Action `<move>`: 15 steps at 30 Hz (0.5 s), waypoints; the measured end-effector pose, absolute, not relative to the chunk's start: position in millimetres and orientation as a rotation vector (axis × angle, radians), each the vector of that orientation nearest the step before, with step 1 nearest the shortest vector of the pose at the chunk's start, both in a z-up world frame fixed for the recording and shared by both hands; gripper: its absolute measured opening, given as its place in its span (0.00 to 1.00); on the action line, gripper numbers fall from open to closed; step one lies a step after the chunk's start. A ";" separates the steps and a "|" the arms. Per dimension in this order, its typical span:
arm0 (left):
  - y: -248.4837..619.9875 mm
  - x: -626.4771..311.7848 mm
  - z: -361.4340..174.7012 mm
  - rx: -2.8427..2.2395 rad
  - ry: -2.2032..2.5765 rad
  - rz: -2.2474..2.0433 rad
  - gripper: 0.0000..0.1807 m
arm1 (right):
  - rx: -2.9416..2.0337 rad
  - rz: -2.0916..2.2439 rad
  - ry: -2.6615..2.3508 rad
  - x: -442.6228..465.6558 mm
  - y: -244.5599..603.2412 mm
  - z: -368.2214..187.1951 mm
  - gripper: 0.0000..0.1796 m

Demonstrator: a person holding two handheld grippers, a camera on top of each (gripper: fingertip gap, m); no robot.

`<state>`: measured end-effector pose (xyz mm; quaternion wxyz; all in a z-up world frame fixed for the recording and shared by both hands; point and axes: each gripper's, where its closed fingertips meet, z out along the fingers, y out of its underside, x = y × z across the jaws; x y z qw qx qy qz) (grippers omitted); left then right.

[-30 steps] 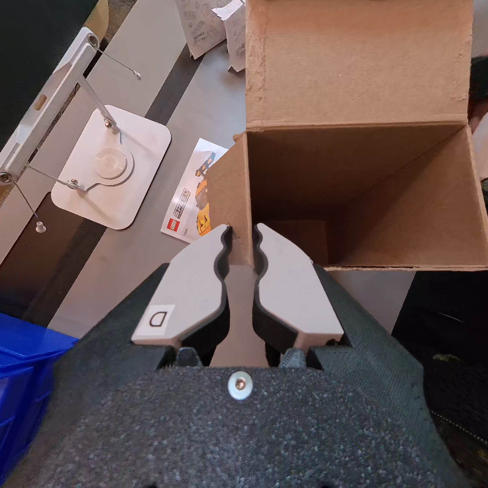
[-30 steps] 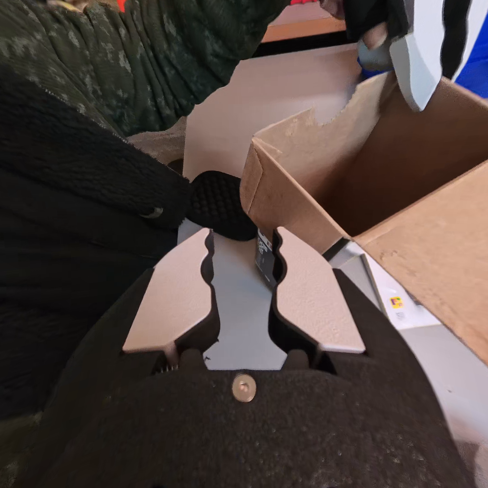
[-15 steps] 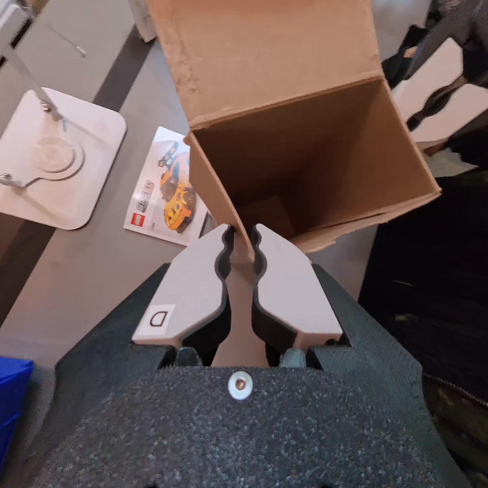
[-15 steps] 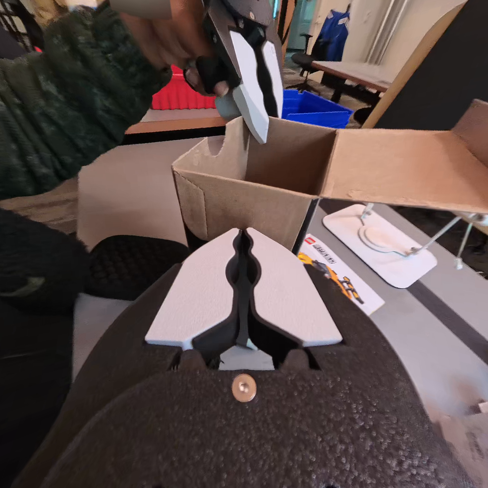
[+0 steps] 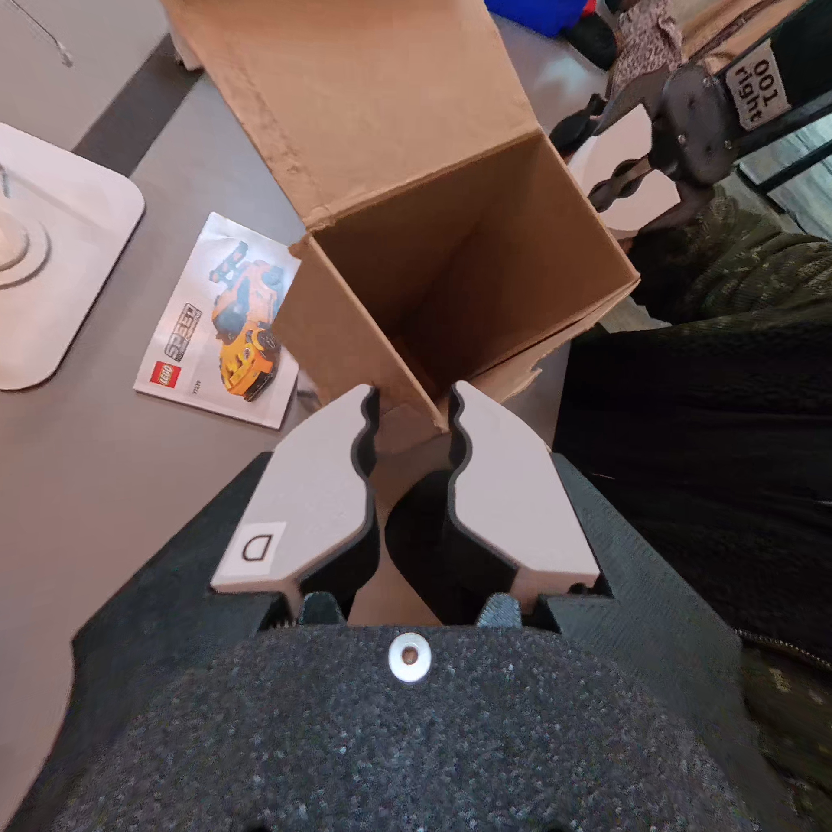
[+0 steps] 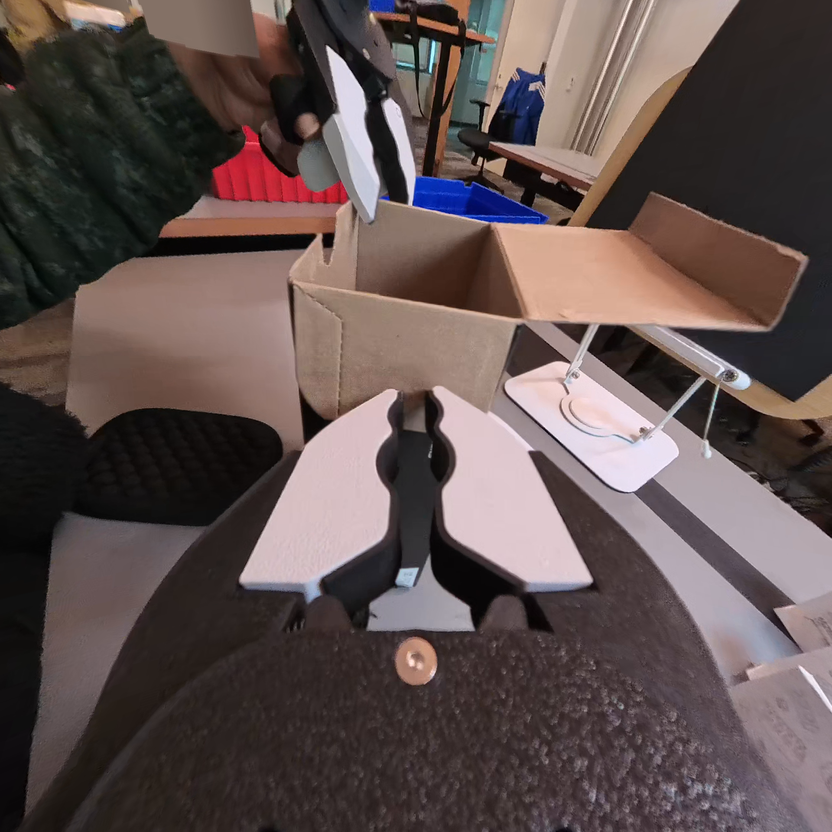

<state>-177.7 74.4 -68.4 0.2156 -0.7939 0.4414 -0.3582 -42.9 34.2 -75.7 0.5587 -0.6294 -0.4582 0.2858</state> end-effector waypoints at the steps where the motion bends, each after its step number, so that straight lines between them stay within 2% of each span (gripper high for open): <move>1: 73.1 -180.3 -64.2 -2.163 1.215 -1.005 0.19 | -1.481 0.678 -1.074 -39.6 34.5 -75.4 0.06; 4: 66.4 -187.9 -53.8 -2.043 1.185 -0.994 0.25 | -1.469 0.701 -1.032 -27.4 40.5 -75.0 0.09; 9: 53.3 -195.0 -57.9 -1.887 1.202 -0.765 0.32 | -1.487 0.886 -0.969 -19.0 48.3 -76.1 0.21; 15: 48.9 -202.6 -66.5 -1.781 1.111 -0.530 0.31 | -1.464 1.045 -1.009 -17.8 57.0 -75.7 0.37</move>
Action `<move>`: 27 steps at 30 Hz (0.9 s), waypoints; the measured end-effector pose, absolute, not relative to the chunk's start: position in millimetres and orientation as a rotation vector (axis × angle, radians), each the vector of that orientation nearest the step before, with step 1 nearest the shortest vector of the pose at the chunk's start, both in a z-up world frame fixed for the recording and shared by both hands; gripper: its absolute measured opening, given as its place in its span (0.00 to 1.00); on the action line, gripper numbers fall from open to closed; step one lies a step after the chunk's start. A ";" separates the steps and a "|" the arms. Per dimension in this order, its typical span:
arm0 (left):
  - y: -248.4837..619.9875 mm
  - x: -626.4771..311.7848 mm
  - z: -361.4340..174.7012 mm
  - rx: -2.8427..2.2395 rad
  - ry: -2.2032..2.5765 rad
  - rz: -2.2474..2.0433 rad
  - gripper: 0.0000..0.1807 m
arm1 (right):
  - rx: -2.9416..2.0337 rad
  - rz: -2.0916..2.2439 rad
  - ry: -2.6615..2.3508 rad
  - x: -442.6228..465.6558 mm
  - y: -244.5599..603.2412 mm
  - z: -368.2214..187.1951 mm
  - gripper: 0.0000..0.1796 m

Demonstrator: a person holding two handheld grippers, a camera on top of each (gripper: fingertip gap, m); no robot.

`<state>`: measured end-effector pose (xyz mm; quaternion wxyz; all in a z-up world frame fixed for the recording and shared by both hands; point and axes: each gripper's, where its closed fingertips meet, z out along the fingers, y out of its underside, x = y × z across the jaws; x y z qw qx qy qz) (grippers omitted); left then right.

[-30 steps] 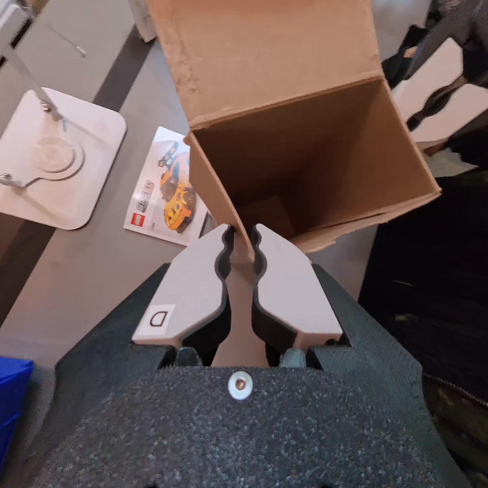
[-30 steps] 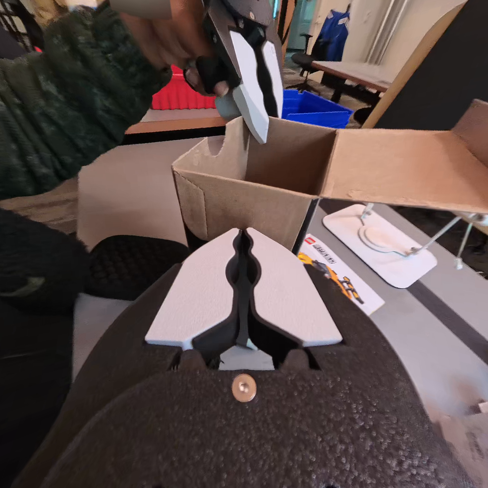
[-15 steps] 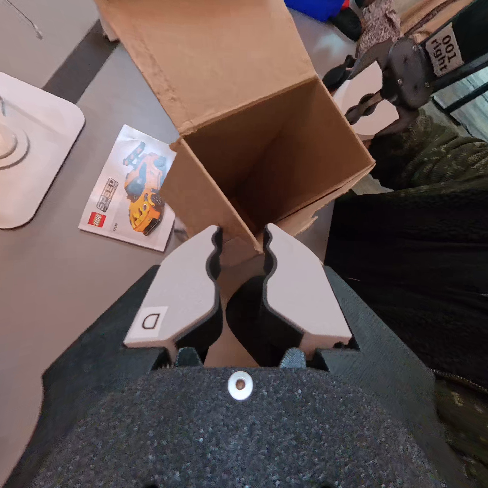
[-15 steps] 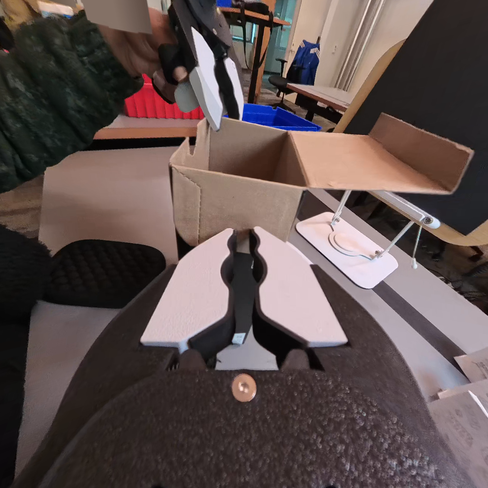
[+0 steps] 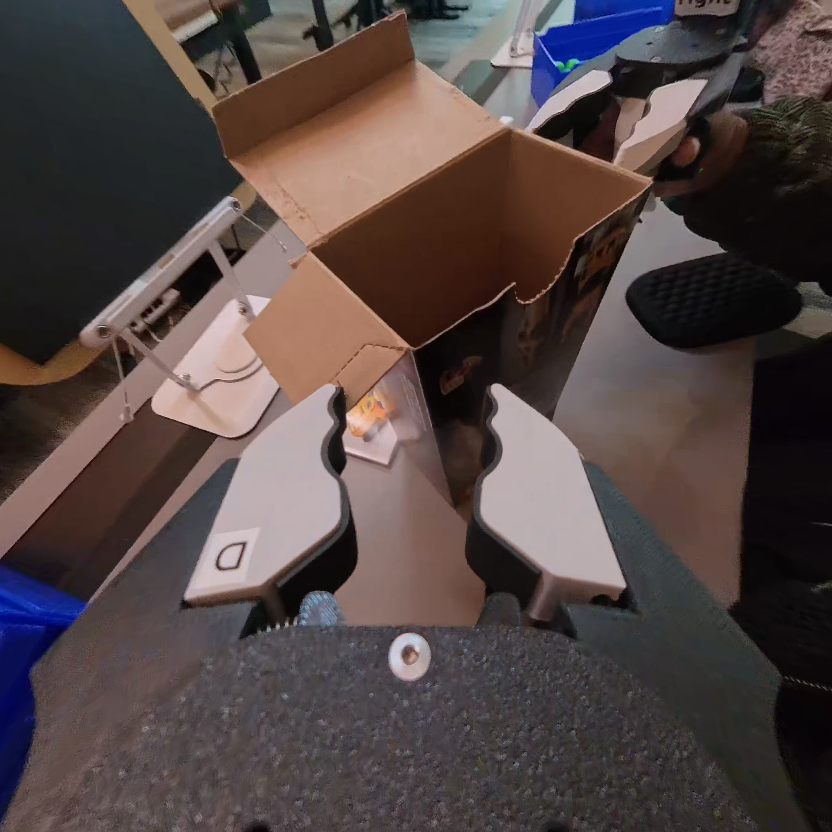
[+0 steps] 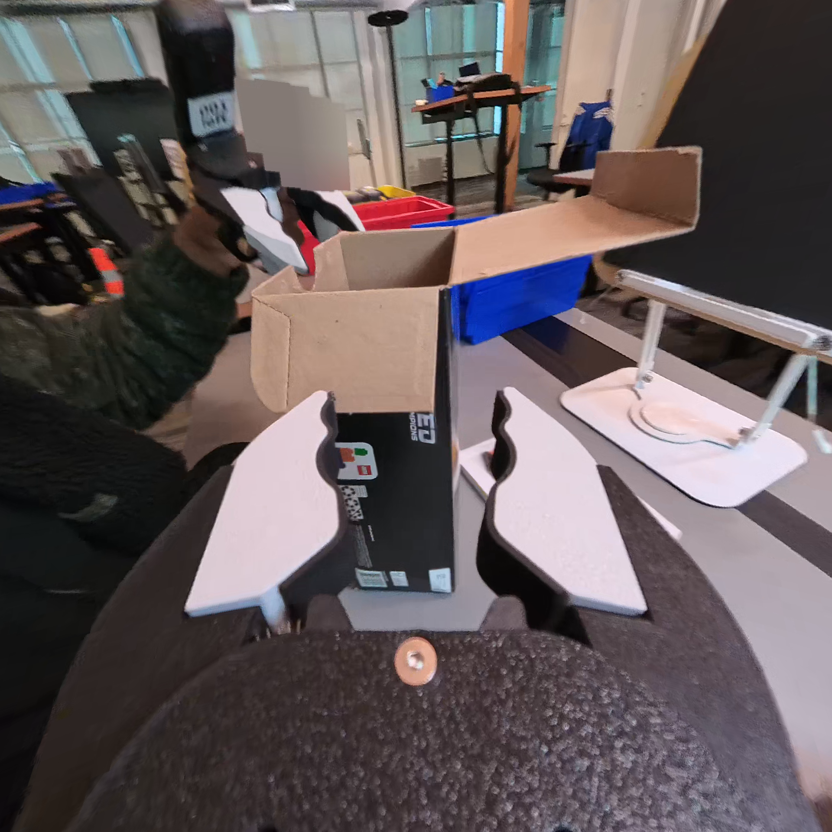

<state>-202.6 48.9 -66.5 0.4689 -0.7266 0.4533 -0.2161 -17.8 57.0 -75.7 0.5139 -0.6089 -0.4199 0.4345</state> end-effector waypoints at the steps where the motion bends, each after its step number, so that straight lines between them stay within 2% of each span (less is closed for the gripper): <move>1: 46.4 -203.1 -69.0 -1.761 1.085 -0.524 0.31 | -1.452 1.099 -1.020 -16.4 56.5 -74.9 0.39; 6: 40.0 -204.0 -76.3 -1.645 0.956 -0.565 0.30 | -1.459 1.185 -1.057 -13.9 65.9 -92.7 0.46; 18: 32.6 -217.7 -60.0 -1.330 0.748 -0.492 0.30 | -1.566 1.218 -1.206 -44.3 83.0 -190.5 0.47; 21: 33.4 -220.4 -76.2 -1.306 0.702 -0.556 0.28 | -1.573 1.232 -1.212 -50.1 84.2 -198.0 0.47; 27: 50.4 -203.5 -129.4 -1.448 0.768 -0.666 0.36 | -1.563 1.263 -1.224 -58.1 75.5 -203.1 0.45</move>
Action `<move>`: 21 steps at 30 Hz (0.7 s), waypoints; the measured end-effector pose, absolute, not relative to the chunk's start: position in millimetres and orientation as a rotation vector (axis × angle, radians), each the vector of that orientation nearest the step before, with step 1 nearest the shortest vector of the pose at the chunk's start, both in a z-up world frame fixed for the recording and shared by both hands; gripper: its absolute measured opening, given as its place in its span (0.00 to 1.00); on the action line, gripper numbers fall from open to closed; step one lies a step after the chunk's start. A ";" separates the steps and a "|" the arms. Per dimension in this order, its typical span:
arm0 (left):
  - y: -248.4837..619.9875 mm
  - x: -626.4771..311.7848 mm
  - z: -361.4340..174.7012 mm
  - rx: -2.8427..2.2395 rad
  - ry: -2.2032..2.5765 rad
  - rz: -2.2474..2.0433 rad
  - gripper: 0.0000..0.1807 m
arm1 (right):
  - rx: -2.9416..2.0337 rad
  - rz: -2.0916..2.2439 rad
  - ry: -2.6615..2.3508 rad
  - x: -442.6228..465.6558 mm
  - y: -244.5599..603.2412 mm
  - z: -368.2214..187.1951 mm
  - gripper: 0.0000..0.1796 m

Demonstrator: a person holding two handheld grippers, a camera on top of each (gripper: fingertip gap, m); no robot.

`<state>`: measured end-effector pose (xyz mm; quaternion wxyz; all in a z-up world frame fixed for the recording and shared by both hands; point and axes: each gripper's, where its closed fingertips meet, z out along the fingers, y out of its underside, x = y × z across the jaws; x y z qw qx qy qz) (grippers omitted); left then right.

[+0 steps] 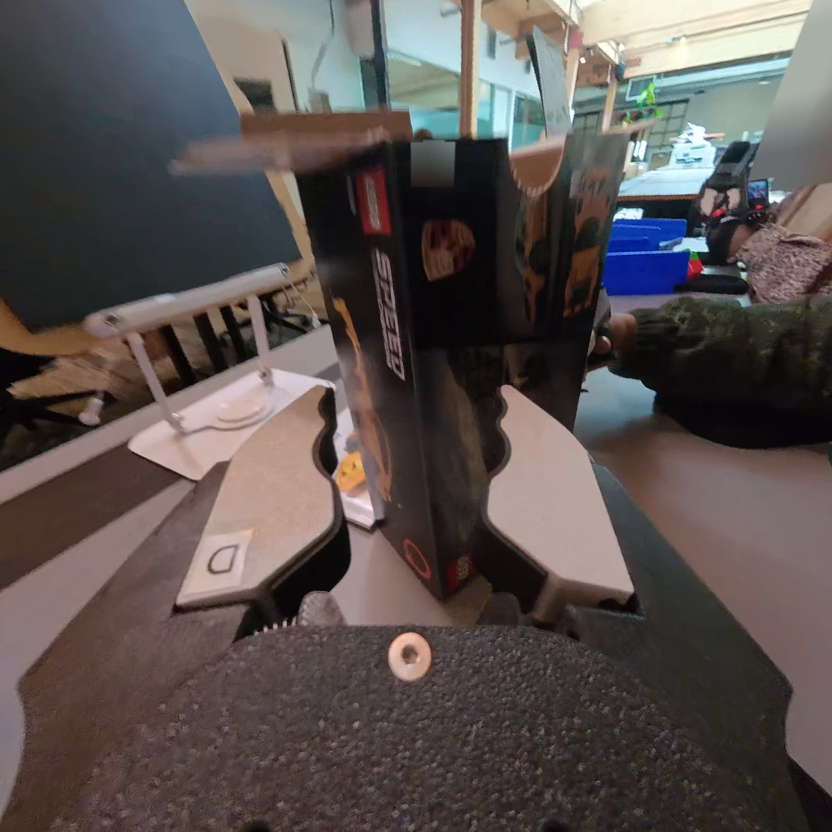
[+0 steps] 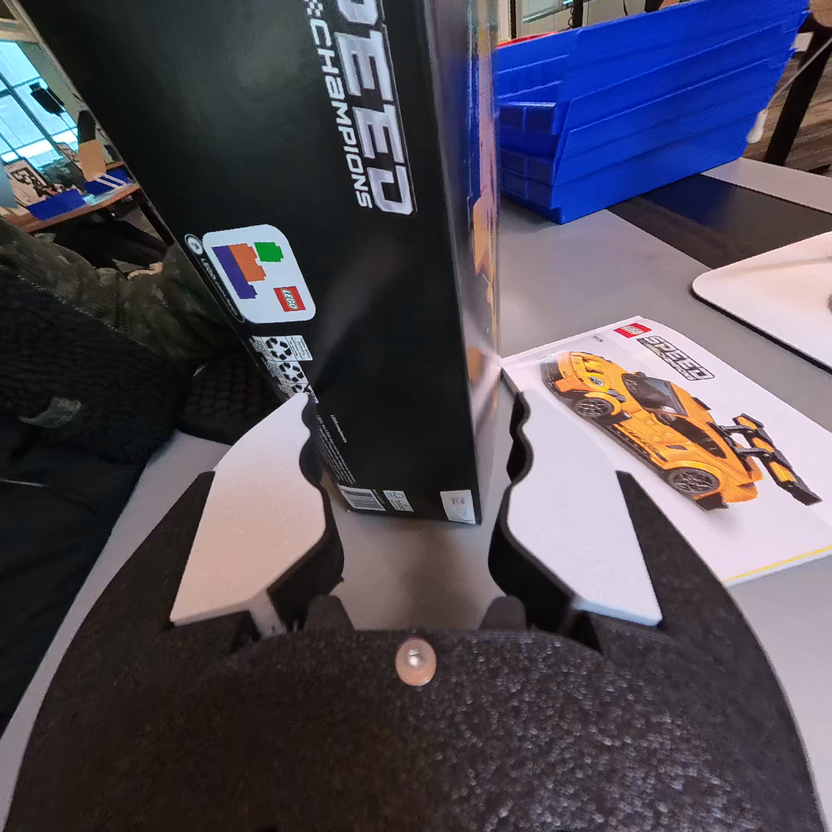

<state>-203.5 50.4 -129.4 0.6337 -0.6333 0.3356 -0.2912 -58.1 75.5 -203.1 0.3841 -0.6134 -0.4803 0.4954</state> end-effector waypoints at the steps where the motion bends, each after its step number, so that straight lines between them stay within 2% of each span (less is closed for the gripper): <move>1: 52.8 -199.1 -138.9 -1.475 0.777 -0.688 0.38 | -1.562 1.263 -1.225 -60.1 74.2 -202.9 0.45; 6: 56.2 -176.3 -178.9 -1.570 0.862 -0.741 0.43 | -1.566 1.211 -1.244 -68.7 70.3 -207.1 0.42; 8: 57.7 -170.2 -185.1 -1.574 0.877 -0.710 0.48 | -1.576 1.194 -1.227 -70.5 70.6 -207.5 0.42; 10: 61.2 -175.2 -187.1 -1.586 0.892 -0.615 0.43 | -1.586 1.147 -1.198 -69.4 74.0 -207.0 0.42; 15: 48.9 -194.1 -183.5 -1.585 0.968 -0.628 0.22 | -1.580 0.903 -1.094 -54.4 101.5 -201.5 0.30; 16: 45.1 -196.7 -181.8 -1.575 0.987 -0.647 0.22 | -1.577 0.876 -1.085 -52.1 104.4 -200.0 0.30; 19: 46.7 -210.4 -175.3 -1.569 0.961 -0.641 0.30 | -1.555 0.913 -1.107 -47.8 96.4 -190.0 0.30; 21: 49.7 -215.1 -171.4 -1.554 0.912 -0.675 0.40 | -1.546 0.964 -1.193 -43.4 81.7 -187.5 0.28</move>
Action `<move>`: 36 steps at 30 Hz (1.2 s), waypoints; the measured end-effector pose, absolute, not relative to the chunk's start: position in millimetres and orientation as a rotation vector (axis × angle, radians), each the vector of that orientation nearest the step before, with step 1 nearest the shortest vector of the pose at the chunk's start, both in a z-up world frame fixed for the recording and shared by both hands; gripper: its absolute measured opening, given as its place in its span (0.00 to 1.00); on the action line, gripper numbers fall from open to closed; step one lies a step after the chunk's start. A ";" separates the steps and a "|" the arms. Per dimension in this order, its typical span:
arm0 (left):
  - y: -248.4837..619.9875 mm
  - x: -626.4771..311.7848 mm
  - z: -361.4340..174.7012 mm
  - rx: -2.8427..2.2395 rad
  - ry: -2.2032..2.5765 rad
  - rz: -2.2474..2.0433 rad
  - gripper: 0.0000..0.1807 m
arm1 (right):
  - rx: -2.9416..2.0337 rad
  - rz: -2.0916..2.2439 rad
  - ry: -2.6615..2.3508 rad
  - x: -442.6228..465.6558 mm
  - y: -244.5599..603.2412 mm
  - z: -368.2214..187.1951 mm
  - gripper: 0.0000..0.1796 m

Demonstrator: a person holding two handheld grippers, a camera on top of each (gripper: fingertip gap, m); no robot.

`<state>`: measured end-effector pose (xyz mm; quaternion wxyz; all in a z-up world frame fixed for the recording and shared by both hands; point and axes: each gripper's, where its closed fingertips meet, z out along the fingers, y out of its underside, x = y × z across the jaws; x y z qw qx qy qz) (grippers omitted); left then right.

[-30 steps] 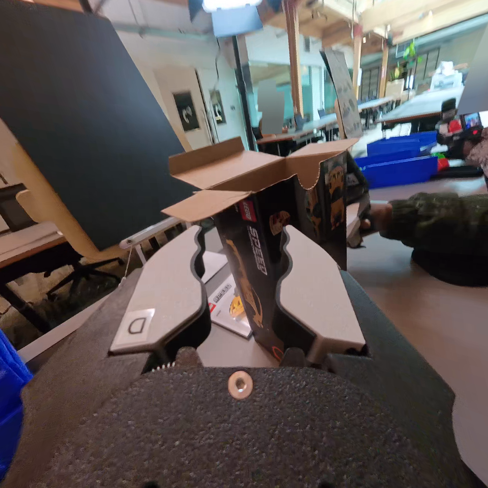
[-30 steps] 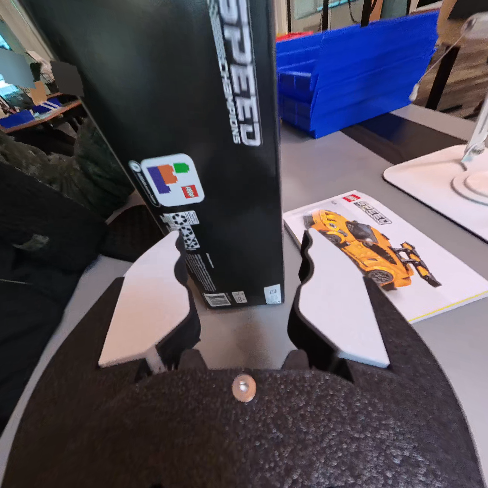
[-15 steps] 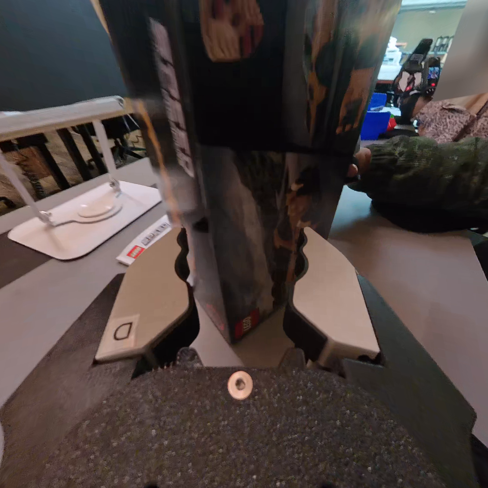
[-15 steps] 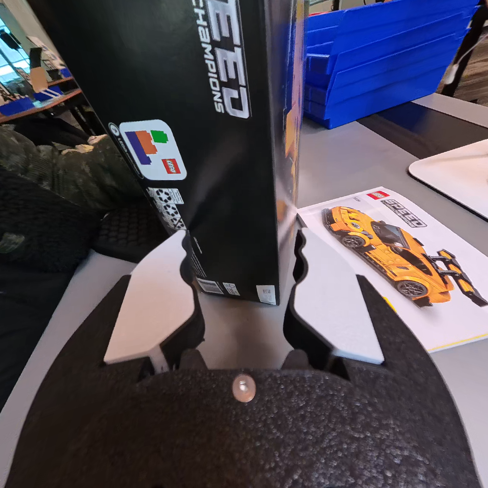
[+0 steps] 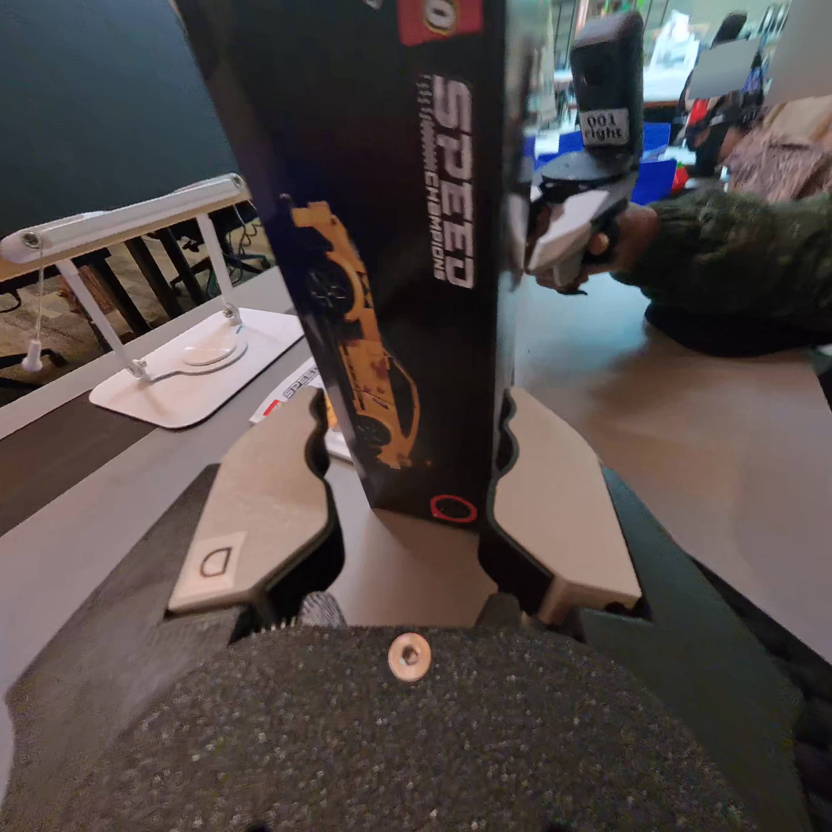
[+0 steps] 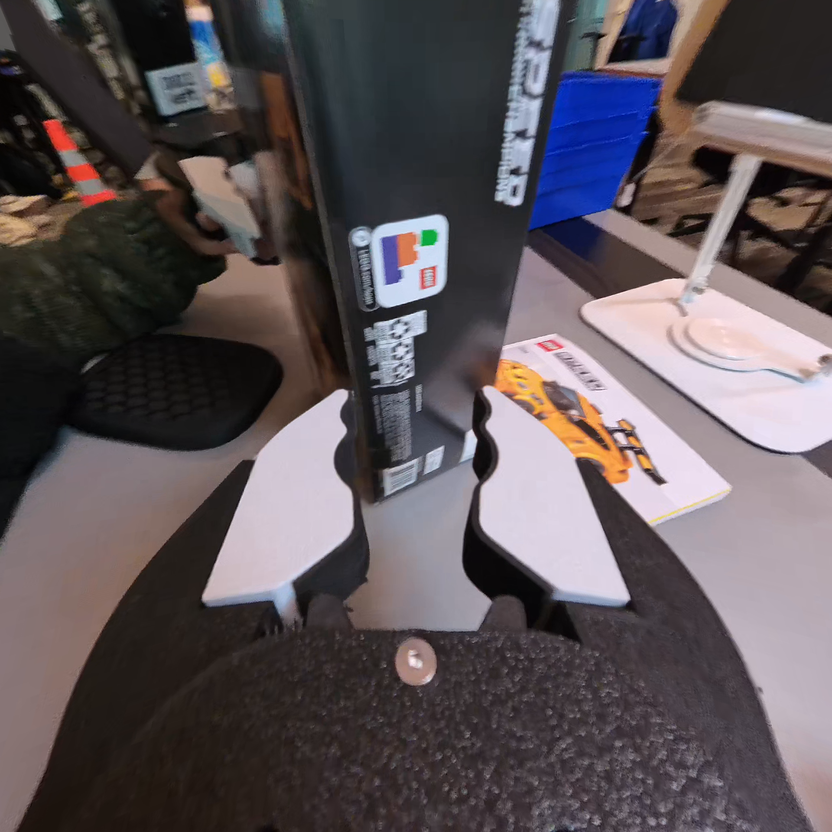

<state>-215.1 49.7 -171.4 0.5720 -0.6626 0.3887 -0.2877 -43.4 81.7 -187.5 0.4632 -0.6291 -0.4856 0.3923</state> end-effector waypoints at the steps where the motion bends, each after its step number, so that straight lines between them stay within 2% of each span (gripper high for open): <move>1: 52.5 -215.7 -171.0 -1.552 0.878 -0.698 0.44 | -1.553 0.990 -1.240 -41.5 74.0 -189.1 0.27; 4: 57.7 -207.4 -181.0 -1.583 0.854 -0.742 0.52 | -1.563 0.993 -1.371 -43.0 56.5 -204.3 0.24; 9: 52.2 -188.5 -207.1 -1.654 0.991 -0.672 0.53 | -1.563 0.947 -1.411 -72.5 52.7 -230.5 0.23; 10: 53.2 -189.4 -209.9 -1.671 1.003 -0.626 0.56 | -1.567 0.927 -1.388 -77.5 57.0 -233.1 0.23; 12: 54.0 -194.5 -211.3 -1.688 1.024 -0.561 0.54 | -1.586 0.895 -1.352 -86.3 66.1 -239.4 0.23; 14: 56.2 -203.6 -209.0 -1.704 1.012 -0.514 0.45 | -1.598 0.893 -1.319 -95.5 73.4 -242.5 0.25; 16: 59.3 -215.0 -207.2 -1.722 0.996 -0.468 0.41 | -1.606 0.892 -1.300 -106.8 77.1 -242.7 0.25; 22: 68.1 -253.0 -209.1 -1.765 0.897 -0.428 0.41 | -1.604 0.744 -1.334 -150.7 95.1 -244.7 0.28; 28: 76.0 -305.3 -209.4 -1.782 0.770 -0.335 0.36 | -1.596 0.720 -1.325 -207.7 112.2 -245.2 0.29; 31: 82.7 -326.2 -209.7 -1.797 0.679 -0.290 0.39 | -1.591 0.692 -1.352 -233.4 120.2 -246.1 0.29; 36: 84.9 -338.6 -206.7 -1.814 0.578 -0.333 0.37 | -1.611 0.668 -1.392 -241.4 124.7 -245.2 0.30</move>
